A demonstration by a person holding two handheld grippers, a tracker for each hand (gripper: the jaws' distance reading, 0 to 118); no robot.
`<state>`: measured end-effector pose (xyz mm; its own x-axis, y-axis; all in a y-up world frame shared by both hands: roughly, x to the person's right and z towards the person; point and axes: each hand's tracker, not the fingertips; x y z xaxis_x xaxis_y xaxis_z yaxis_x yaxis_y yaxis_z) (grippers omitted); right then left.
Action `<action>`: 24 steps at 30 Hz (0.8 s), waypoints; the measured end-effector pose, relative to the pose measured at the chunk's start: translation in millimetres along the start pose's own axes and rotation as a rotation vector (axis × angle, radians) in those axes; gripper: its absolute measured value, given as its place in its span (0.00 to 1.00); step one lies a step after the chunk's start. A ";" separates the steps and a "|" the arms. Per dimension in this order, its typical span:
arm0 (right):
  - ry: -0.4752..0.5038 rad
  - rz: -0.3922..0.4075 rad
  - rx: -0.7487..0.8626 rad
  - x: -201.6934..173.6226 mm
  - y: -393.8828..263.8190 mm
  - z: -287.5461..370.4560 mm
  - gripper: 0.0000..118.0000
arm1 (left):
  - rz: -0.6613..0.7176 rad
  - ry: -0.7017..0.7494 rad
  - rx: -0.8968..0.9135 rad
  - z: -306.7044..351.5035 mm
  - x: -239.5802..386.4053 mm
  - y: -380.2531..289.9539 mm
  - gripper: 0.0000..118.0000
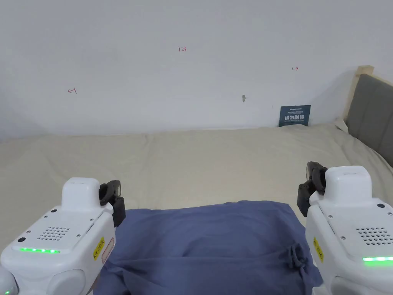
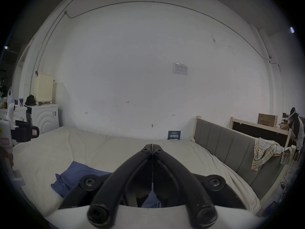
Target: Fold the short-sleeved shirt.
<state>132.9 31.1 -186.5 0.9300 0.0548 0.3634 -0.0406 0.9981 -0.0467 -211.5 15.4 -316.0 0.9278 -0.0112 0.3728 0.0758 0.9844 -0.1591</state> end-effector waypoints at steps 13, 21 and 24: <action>0.003 -0.026 -0.108 12.1 -27.4 -22.3 0.00 | 0.236 0.092 -0.634 -71.4 -90.1 -107.5 0.51; -0.005 -0.008 -0.177 10.9 -47.8 -43.9 0.00 | 0.264 0.222 -0.888 -106.6 -126.8 -195.3 0.95; -0.008 0.000 -0.205 12.9 -55.6 -50.4 0.00 | 0.273 0.261 -0.914 -116.6 -132.1 -212.9 0.82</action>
<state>165.6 -25.2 -226.1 0.9270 0.0562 0.3709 0.0352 0.9713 -0.2353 -307.7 -213.2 -438.0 0.9985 0.0493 0.0222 -0.0022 0.4461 -0.8950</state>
